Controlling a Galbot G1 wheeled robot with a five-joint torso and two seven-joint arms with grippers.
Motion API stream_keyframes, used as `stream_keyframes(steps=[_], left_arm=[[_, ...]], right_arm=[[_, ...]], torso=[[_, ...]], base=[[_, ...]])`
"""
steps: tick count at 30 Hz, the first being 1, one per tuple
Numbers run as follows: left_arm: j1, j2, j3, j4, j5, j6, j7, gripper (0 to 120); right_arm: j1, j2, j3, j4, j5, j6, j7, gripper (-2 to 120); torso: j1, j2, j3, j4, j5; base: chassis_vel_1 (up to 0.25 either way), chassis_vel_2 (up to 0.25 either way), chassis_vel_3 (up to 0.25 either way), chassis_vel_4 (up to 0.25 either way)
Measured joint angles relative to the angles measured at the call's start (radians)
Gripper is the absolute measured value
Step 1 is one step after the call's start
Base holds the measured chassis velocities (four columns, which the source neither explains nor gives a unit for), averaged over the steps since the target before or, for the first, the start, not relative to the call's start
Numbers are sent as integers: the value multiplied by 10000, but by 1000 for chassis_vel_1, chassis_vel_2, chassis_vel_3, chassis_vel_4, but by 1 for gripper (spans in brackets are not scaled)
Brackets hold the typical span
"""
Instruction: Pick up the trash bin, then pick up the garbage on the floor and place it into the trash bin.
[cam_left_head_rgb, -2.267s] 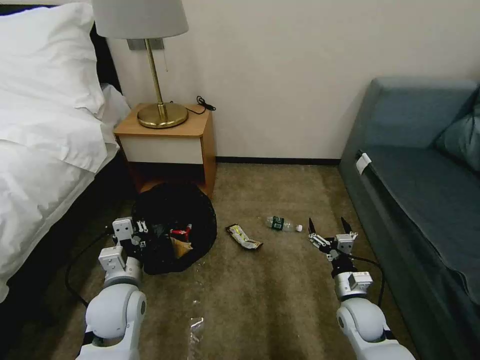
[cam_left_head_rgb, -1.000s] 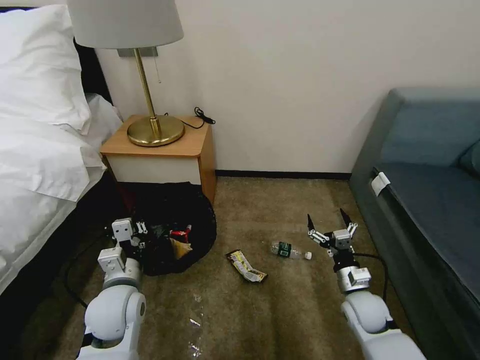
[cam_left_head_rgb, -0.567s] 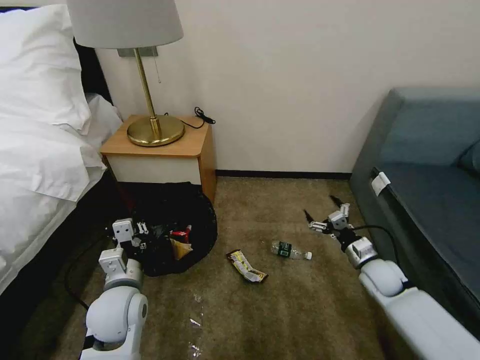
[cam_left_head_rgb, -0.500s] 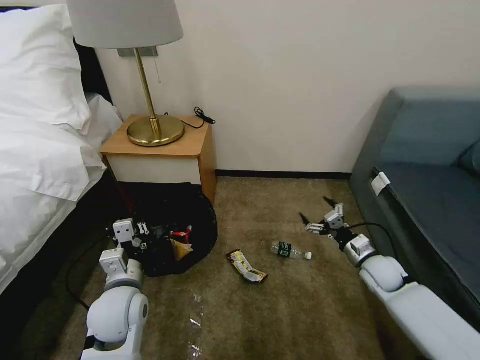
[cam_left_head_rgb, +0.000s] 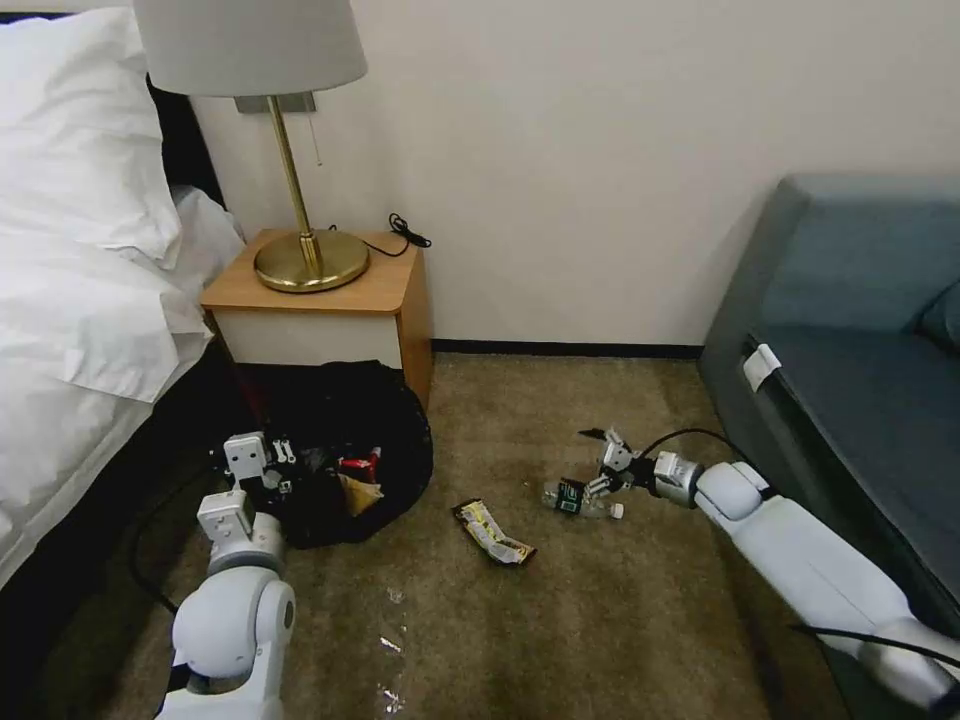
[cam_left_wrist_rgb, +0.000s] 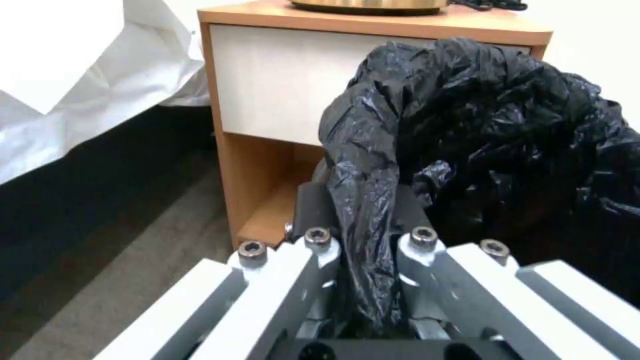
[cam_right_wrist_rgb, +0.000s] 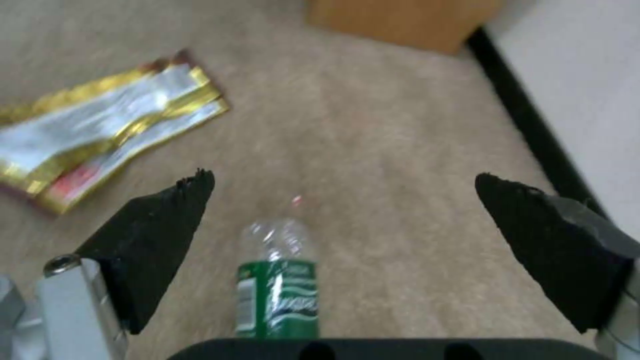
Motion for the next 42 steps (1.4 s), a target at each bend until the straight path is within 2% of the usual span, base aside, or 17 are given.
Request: stream_keyframes(steps=[7,9,16,20,35,42], left_arm=[[5,0,-61,61,-45,-37,38,5],[-23,121,-132,177,-87,-25,56,5],[-151,475,-127,414,-279,75,146,5],[-205,512,-38,422,-332,124,147,5],[-130,466,-21,272,-319,137,143,5],[-92,419,18,229,-253,118,140,5]], right_arm=[[460,607,65,-1075,-823,353,-538,100],[654,1053,187,-1727,-1370,547,-728,100],[1040,1705,339,-2663,-2324,882,-988,100],[1307,1950,339,-3131,-2719,965,-1135,100],[1842,2068,-34,-4715,-2342,790,-1258,100],[1890,2251,-178,-5460,-2342,499,-787,100]], torso=[[0,0,0,0,-1],[0,-1,0,2,0],[0,0,0,1,-1],[-1,-1,1,2,0],[-1,0,-1,0,1],[-1,2,-1,1,2]], base=[[0,0,0,0],[0,0,0,0],[0,0,0,0],[0,0,0,0],[0,0,0,0],[0,0,0,0]])
